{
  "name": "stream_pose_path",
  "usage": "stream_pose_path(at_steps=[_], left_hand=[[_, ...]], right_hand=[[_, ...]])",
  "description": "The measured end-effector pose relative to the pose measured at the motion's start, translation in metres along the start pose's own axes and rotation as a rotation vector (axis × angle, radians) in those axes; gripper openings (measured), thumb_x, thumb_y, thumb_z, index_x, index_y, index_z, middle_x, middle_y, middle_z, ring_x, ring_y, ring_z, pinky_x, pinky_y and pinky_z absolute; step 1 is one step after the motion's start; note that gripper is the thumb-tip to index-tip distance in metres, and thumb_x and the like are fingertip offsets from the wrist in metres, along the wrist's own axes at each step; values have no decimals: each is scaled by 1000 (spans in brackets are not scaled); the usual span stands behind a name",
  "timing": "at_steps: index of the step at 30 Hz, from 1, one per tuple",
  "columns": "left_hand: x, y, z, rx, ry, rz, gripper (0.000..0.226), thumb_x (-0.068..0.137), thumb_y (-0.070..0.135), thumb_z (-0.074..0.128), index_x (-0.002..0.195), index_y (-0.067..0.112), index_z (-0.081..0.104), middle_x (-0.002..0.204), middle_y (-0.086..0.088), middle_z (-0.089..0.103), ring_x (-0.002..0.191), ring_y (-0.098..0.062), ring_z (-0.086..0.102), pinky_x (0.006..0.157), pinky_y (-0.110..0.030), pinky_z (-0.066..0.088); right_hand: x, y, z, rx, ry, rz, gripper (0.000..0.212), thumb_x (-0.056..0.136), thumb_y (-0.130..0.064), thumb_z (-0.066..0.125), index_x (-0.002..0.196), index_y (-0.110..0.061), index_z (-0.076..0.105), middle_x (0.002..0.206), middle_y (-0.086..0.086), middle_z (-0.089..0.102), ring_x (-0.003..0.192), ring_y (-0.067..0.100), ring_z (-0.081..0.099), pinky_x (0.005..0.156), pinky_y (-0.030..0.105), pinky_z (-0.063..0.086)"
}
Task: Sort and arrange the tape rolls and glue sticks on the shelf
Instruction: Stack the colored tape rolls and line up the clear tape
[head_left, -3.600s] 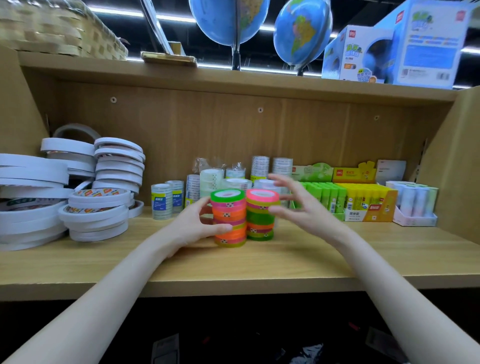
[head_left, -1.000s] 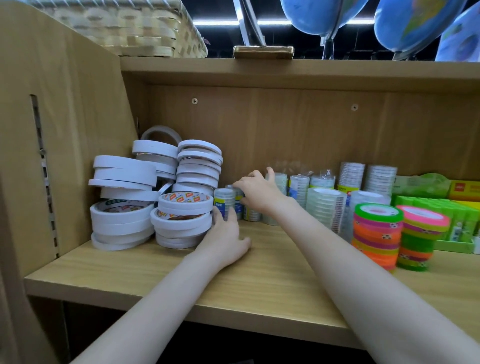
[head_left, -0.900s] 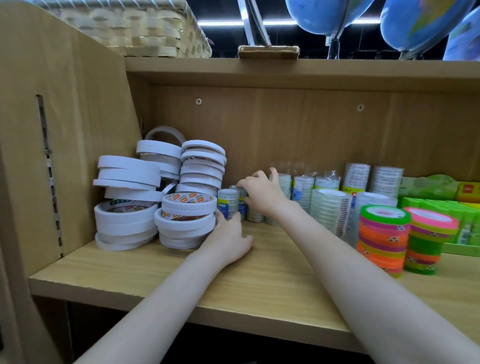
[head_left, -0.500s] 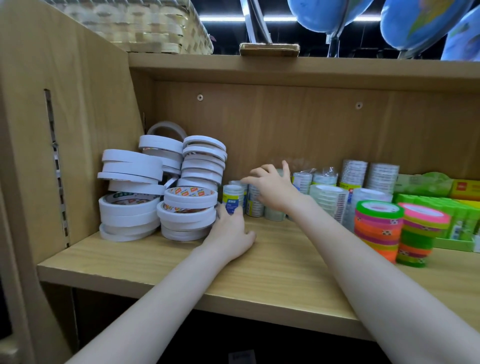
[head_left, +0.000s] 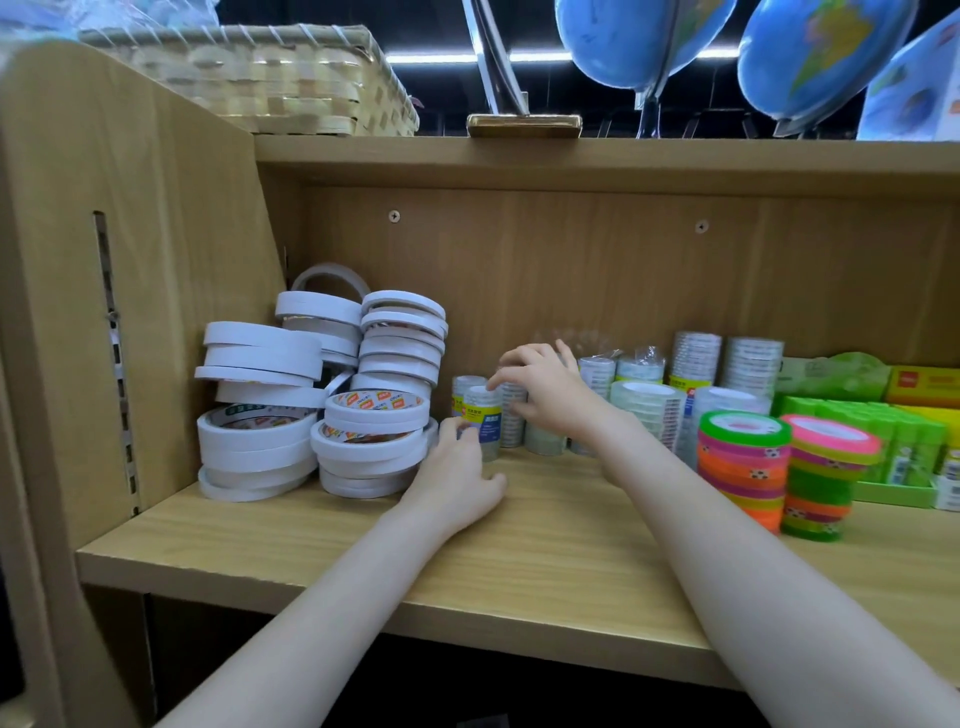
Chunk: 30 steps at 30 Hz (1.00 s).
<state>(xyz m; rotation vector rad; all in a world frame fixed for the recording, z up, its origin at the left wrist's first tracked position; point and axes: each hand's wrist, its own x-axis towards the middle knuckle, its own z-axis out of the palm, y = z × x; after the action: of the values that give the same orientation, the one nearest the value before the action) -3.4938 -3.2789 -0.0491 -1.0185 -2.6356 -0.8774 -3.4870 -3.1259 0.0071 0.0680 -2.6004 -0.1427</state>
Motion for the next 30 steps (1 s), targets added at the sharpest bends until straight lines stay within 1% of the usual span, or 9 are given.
stream_pose_path(at_steps=[4,10,13,16,19,22,24,26,30], left_hand=[[1,0,-2,5,-56,-50,63,91,28,51,143,6,26,155,-15,9,143,-25,15,111,-31,21],[2,-1,-4,-71,-59,13,67,88,23,54,146,6,23,153,-8,23,140,-18,22,111,-26,20],[5,-2,-6,-179,-7,-48,52,86,19,57,134,7,39,136,-9,45,127,-22,40,102,-26,31],[19,0,-2,-240,9,-95,63,82,24,60,135,5,33,134,-16,41,127,-30,40,104,-40,35],[34,8,0,-256,18,-151,78,83,27,60,144,5,17,145,-25,24,134,-36,27,108,-48,29],[43,12,3,-324,21,-175,82,83,23,60,146,9,8,147,-27,20,136,-35,23,109,-47,26],[47,11,7,-327,-2,-143,83,80,24,61,147,14,11,147,-27,22,135,-34,24,108,-45,28],[49,8,10,-324,-14,-120,82,76,27,62,146,19,20,144,-24,29,132,-31,29,107,-44,30],[46,5,5,-319,-11,-113,90,64,37,61,145,23,24,137,-20,38,128,-28,31,105,-41,33]], right_hand=[[-3,-4,0,-52,-27,-15,37,91,-21,54,127,-30,54,138,-2,39,136,19,22,114,52,-4],[-6,-6,-5,14,-21,22,29,85,-29,64,113,-20,62,133,0,42,133,19,25,115,47,-2],[-17,1,-19,104,-39,50,27,82,-29,68,103,-13,63,128,3,42,126,21,28,113,38,14],[-34,10,-35,209,-86,76,26,82,-25,68,101,-8,62,124,6,44,118,20,33,96,25,27],[-49,9,-40,160,-136,87,28,85,-25,65,106,-7,59,122,7,45,114,20,41,92,24,32],[-58,3,-36,144,-118,109,38,89,-23,59,122,-8,49,126,7,42,117,20,45,93,24,33],[-60,-1,-30,150,-131,146,49,91,-24,56,134,-9,38,134,7,38,123,21,42,98,28,35],[-60,-7,-22,136,-190,172,55,91,-24,55,138,-8,31,137,10,34,124,25,42,99,33,38],[-57,-8,-14,91,-170,183,58,90,-21,57,138,-9,29,142,11,28,127,29,39,101,37,38]])
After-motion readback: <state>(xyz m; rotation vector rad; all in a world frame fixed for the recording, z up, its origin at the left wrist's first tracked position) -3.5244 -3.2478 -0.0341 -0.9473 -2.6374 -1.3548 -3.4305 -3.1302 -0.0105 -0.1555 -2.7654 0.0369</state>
